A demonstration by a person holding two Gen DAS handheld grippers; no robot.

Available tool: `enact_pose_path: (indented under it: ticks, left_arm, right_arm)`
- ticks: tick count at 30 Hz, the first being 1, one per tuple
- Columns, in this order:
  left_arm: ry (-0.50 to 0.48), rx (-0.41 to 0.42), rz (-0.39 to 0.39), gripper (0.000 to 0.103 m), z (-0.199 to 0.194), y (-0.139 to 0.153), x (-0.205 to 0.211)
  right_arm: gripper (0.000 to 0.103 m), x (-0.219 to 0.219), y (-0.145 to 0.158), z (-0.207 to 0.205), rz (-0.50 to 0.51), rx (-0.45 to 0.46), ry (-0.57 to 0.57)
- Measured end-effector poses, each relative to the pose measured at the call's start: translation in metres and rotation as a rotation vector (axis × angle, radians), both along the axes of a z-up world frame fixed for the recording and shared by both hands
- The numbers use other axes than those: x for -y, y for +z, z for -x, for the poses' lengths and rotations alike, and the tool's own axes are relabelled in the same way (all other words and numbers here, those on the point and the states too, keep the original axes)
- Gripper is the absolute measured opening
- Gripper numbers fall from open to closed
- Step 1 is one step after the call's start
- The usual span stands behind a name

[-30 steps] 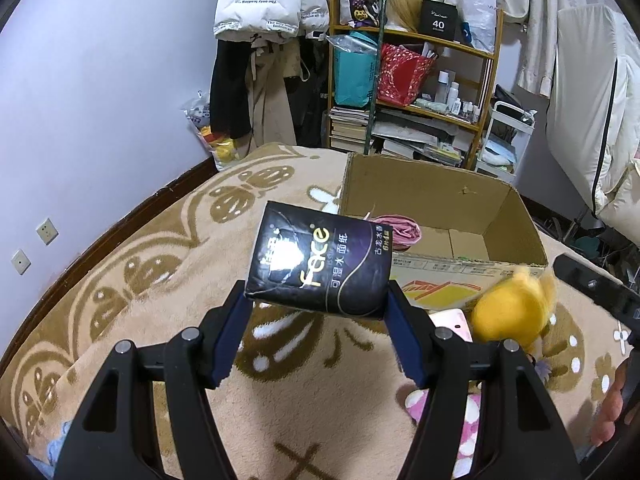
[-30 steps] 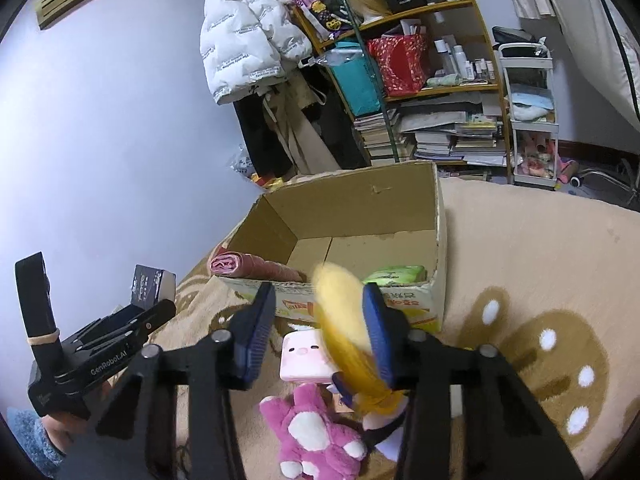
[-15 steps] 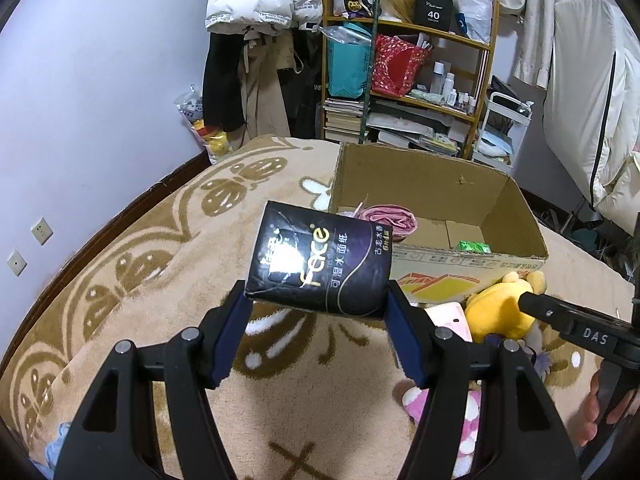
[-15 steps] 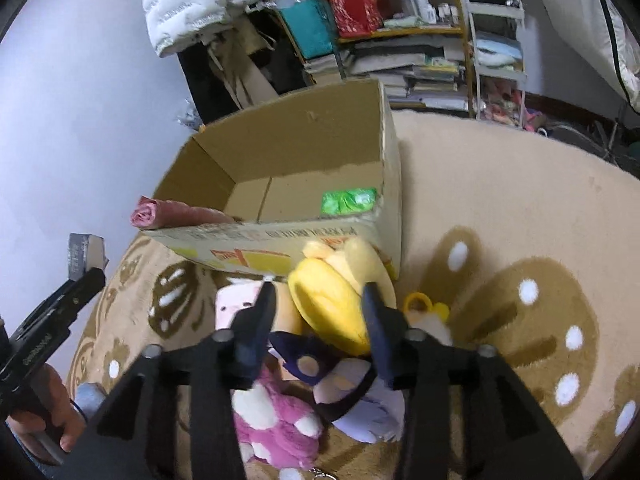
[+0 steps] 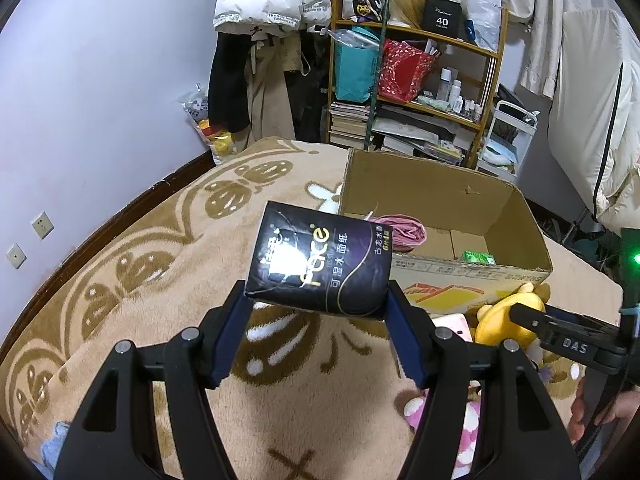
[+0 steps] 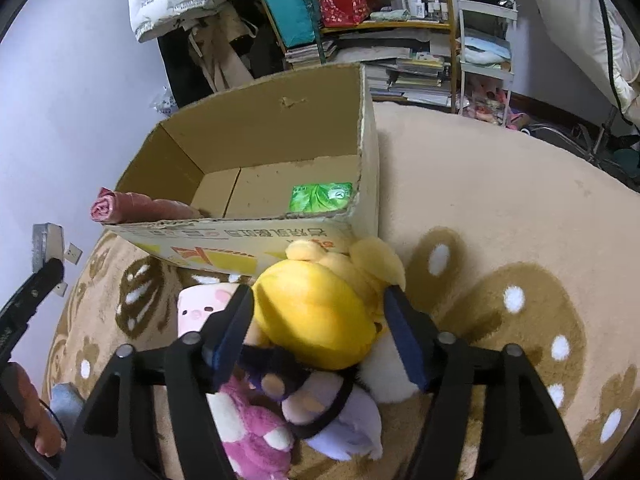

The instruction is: Organize soft objects

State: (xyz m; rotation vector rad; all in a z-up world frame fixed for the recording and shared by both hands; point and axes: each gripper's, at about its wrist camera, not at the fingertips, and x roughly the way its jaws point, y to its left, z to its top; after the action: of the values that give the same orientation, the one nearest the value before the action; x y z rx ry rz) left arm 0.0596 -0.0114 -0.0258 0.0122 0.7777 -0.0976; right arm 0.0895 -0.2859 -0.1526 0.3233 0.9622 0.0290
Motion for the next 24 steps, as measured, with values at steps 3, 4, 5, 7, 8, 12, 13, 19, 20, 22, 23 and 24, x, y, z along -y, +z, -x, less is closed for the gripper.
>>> enact_pose_path:
  ticks: [3,4,5,7,8,12,13,19,20,22,23,24]
  left_arm:
    - [-0.005,0.0,-0.005,0.065,-0.001,-0.001,0.0]
    - [-0.007,-0.002,-0.006,0.065,-0.002,-0.001,0.0]
    - [-0.009,-0.002,-0.007,0.065,-0.002,-0.002,0.0]
    - [-0.011,-0.001,-0.008,0.065,-0.002,-0.002,0.0]
    - [-0.011,-0.001,-0.009,0.065,-0.002,-0.002,0.0]
    - [-0.014,0.0,-0.015,0.065,-0.003,-0.003,0.002]
    - [-0.015,-0.001,-0.016,0.065,-0.004,-0.003,0.001]
    - [-0.008,0.015,-0.019,0.065,-0.002,-0.003,0.002]
    - [-0.005,0.023,-0.023,0.065,-0.002,-0.002,0.002]
    - [-0.001,0.036,-0.024,0.065,-0.001,-0.001,0.0]
    - [0.0,0.042,-0.022,0.065,0.001,0.0,-0.002]
    - [0.001,0.047,-0.021,0.065,0.002,0.001,-0.003]
  right_arm:
    - [0.077,-0.002,-0.006,-0.009,0.012,-0.009,0.002]
    - [0.077,-0.002,-0.007,-0.011,0.012,-0.01,0.002]
    - [0.077,-0.002,-0.01,-0.014,0.008,-0.017,0.001]
    - [0.077,0.001,-0.016,-0.016,-0.009,-0.028,-0.002]
    - [0.077,0.002,-0.02,-0.017,-0.024,-0.036,-0.004]
    - [0.065,0.007,-0.03,-0.019,-0.077,-0.058,-0.002]
    - [0.061,0.006,-0.031,-0.019,-0.087,-0.059,0.004]
    - [0.049,-0.001,-0.024,-0.011,-0.053,-0.032,0.036]
    - [0.049,-0.002,-0.019,-0.009,-0.048,-0.014,0.037]
    - [0.049,-0.004,-0.008,-0.002,-0.047,0.028,0.04]
    - [0.048,-0.005,-0.001,0.002,-0.046,0.053,0.043]
    - [0.048,-0.006,0.005,0.005,-0.045,0.071,0.044]
